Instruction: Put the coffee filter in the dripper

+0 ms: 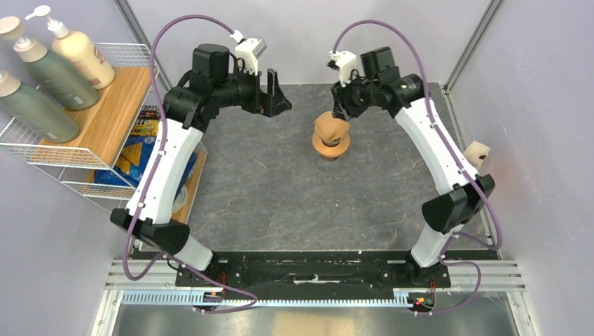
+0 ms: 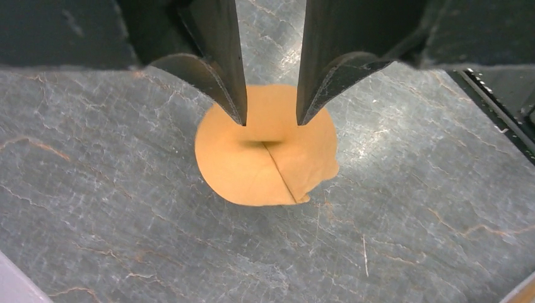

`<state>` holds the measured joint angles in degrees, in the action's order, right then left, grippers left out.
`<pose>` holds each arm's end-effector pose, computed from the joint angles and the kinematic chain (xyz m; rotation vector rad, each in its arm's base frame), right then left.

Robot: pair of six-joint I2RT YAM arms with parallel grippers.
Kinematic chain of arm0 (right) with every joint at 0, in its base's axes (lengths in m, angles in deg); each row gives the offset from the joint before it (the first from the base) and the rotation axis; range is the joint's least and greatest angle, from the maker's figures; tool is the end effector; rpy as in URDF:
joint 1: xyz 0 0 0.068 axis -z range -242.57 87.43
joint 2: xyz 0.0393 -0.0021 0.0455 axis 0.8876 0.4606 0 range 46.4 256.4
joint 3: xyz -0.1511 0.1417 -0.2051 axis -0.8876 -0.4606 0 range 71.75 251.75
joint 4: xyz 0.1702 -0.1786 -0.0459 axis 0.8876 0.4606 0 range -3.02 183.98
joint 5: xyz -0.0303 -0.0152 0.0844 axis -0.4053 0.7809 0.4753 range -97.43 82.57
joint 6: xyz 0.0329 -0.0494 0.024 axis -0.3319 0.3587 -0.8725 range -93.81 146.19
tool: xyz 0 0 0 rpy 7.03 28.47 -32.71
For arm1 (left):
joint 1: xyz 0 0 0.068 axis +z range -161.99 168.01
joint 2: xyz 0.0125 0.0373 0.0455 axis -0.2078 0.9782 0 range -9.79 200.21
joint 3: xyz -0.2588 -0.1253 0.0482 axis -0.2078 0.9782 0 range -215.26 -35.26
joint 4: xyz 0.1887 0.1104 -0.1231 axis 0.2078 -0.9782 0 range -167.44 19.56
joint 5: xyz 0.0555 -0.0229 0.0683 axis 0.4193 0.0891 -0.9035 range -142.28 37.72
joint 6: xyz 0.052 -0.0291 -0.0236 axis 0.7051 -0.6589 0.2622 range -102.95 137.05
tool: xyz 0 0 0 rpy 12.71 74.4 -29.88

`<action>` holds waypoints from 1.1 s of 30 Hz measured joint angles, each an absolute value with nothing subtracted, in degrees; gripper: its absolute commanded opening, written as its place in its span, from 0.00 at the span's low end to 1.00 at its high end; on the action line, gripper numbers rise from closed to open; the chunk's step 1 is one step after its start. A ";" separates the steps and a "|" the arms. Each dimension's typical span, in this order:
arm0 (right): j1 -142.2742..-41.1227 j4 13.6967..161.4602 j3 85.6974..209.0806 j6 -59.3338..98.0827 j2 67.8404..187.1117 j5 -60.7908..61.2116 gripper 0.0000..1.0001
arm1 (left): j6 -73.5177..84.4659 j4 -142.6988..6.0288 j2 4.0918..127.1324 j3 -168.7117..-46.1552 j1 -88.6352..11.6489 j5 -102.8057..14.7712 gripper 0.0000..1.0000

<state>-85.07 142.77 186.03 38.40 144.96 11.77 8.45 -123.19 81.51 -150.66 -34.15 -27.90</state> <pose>0.3295 0.1541 0.4369 -0.8440 2.1045 0.4753 0.2886 -0.1397 0.4896 0.5137 2.0488 -0.7660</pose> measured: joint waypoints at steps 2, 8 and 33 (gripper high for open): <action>-86.76 142.79 186.80 39.40 147.25 10.02 0.34 | 8.56 -122.25 78.56 -148.06 -34.36 -27.90 0.92; -88.46 143.80 187.08 41.39 152.54 6.11 0.28 | 8.54 -120.83 77.10 -142.90 -33.62 -28.38 0.93; -89.36 140.48 177.20 46.00 156.26 5.10 0.31 | 8.52 -120.00 77.23 -139.75 -31.06 -28.64 0.94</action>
<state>-89.36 140.48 177.20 46.00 156.26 5.10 8.52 -120.00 77.23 -139.75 -31.06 -28.64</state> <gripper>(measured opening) 0.305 0.942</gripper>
